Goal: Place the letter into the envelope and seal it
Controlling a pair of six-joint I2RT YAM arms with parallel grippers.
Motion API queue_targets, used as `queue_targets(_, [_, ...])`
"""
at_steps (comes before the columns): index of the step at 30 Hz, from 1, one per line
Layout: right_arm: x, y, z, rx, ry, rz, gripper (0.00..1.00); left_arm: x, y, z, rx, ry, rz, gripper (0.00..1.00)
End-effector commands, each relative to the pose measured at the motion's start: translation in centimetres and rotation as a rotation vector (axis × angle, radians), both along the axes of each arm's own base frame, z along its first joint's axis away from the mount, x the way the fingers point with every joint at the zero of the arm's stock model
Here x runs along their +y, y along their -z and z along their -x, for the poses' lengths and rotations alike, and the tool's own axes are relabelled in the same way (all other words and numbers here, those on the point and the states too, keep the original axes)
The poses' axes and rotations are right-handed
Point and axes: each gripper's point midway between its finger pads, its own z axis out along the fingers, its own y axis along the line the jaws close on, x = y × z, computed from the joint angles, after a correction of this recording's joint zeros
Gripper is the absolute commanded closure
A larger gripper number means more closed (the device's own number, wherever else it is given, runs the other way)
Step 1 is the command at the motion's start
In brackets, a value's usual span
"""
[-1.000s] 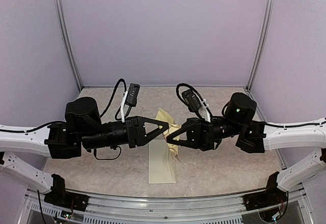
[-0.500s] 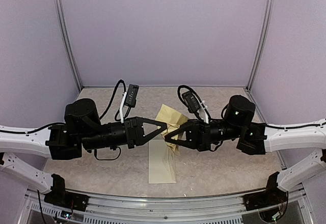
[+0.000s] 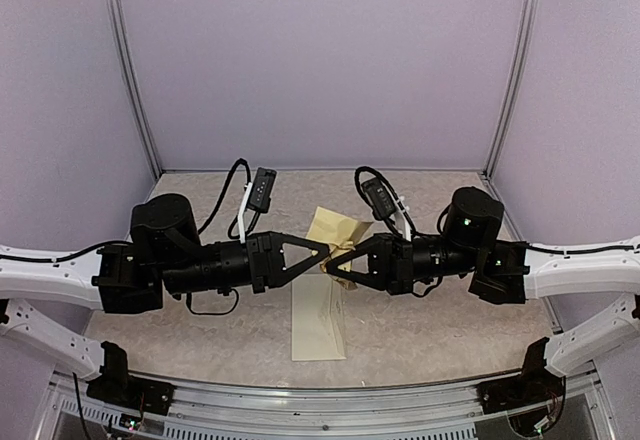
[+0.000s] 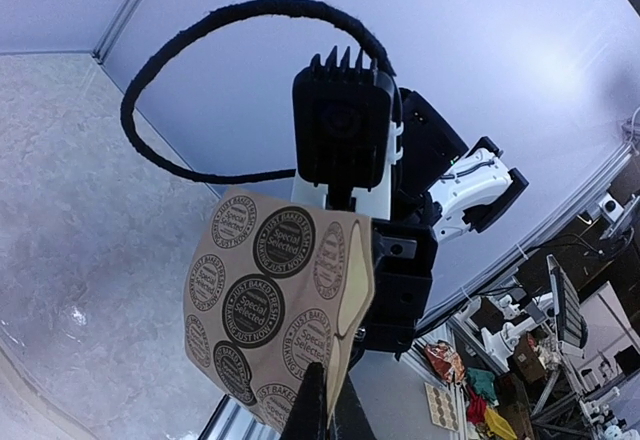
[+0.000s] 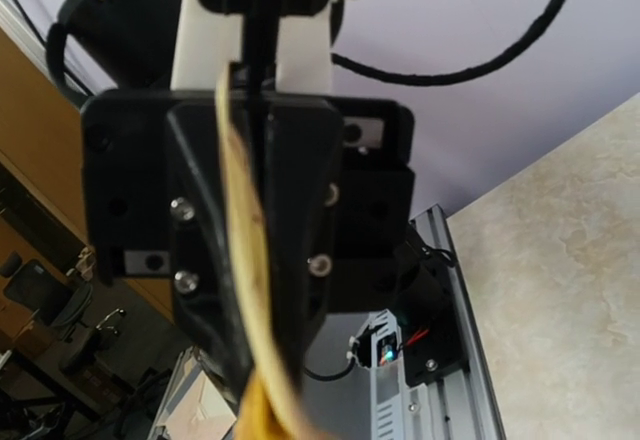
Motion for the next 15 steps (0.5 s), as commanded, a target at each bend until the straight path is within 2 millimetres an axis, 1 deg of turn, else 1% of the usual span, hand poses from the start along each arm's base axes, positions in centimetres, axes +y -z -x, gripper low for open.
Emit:
queue_targets(1, [-0.6, -0.3, -1.4, -0.011, 0.073, -0.013, 1.00, -0.2, -0.9, 0.9, -0.009, 0.047, 0.013, 0.97])
queue_targets(2, [-0.6, -0.4, -1.3, -0.013, 0.071, -0.016, 1.00, -0.2, -0.7, 0.7, -0.010, 0.037, 0.004, 0.90])
queue_targets(4, [-0.7, -0.6, -1.1, -0.018, 0.064, -0.022, 1.00, 0.1, -0.3, 0.3, -0.012, 0.009, -0.019, 0.71])
queue_targets(5, [-0.8, -0.6, -1.1, -0.020, 0.063, -0.024, 1.00, 0.2, -0.1, 0.1, -0.012, -0.003, -0.031, 0.66])
queue_targets(7, [-0.8, -0.6, -1.1, -0.019, 0.066, -0.025, 1.00, 0.3, 0.5, -0.2, -0.009, -0.024, -0.055, 0.58])
queue_targets(11, [-0.9, -0.6, -1.2, -0.024, 0.074, -0.027, 1.00, 0.3, 1.3, -0.4, 0.011, -0.033, -0.082, 0.56])
queue_targets(15, [-0.8, -0.5, -1.2, -0.023, 0.068, -0.026, 1.00, 0.0, 1.6, -0.2, 0.017, -0.025, -0.087, 0.61])
